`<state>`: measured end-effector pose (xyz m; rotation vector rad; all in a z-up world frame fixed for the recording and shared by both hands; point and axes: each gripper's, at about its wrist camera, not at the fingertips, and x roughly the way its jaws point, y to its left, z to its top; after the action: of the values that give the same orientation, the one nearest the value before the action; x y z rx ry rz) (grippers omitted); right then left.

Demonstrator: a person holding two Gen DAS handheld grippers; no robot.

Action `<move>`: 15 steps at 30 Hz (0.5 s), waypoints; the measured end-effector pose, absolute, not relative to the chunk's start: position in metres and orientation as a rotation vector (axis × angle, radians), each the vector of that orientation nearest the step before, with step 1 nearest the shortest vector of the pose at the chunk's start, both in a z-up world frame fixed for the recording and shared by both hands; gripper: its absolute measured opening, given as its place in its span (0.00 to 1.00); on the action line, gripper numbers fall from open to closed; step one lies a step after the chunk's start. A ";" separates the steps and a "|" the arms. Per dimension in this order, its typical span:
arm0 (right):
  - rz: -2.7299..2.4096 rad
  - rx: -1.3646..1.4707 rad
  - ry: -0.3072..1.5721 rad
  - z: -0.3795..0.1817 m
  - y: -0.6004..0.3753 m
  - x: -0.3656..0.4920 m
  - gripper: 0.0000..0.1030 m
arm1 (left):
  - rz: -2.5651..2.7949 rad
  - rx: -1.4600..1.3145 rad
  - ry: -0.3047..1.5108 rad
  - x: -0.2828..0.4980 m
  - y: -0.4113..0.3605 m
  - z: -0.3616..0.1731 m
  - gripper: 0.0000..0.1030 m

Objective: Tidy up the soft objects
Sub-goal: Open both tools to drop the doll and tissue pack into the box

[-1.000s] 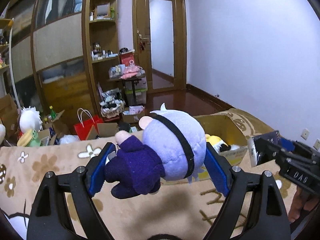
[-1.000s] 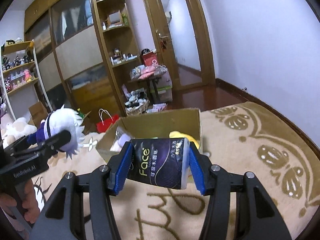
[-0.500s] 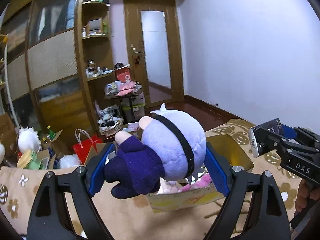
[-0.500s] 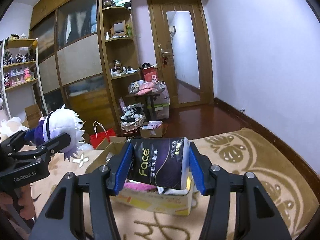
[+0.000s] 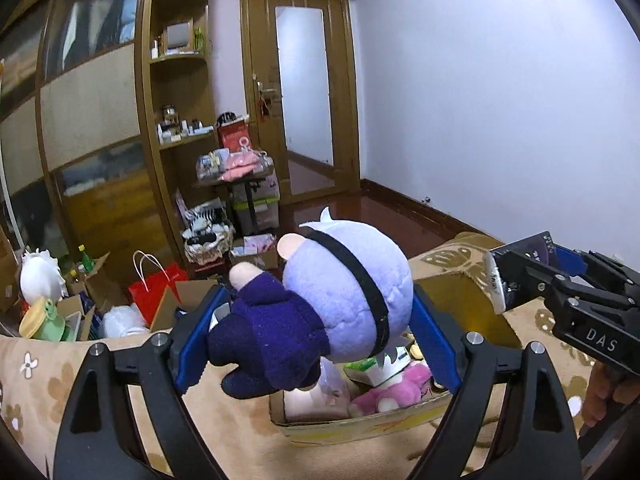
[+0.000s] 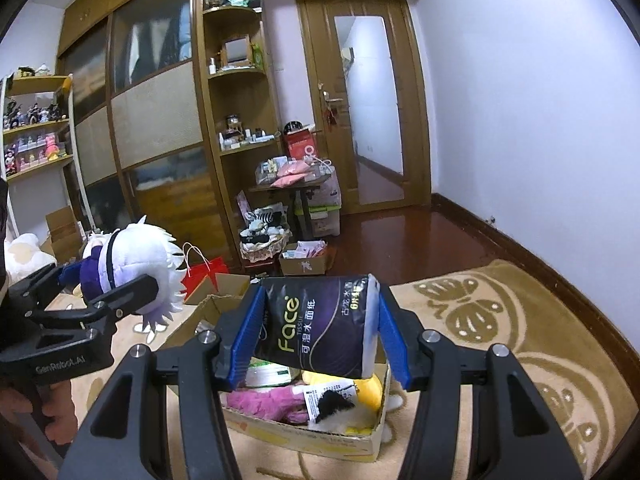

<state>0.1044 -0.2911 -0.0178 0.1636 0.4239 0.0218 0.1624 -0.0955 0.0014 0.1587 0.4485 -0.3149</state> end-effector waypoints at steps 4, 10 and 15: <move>0.035 0.180 0.472 -0.033 -0.292 0.118 0.57 | -0.313 0.183 0.479 0.172 -0.100 -0.012 0.85; 0.066 0.207 0.555 -0.060 -0.291 0.134 0.57 | -0.339 0.168 0.557 0.183 -0.099 -0.029 0.87; 0.103 0.212 0.619 -0.079 -0.287 0.139 0.59 | -0.343 0.173 0.593 0.189 -0.098 -0.039 0.89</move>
<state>0.1391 -0.2872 -0.0785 0.2118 0.6187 0.1026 0.1891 -0.0980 -0.0392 0.1729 0.5935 -0.3426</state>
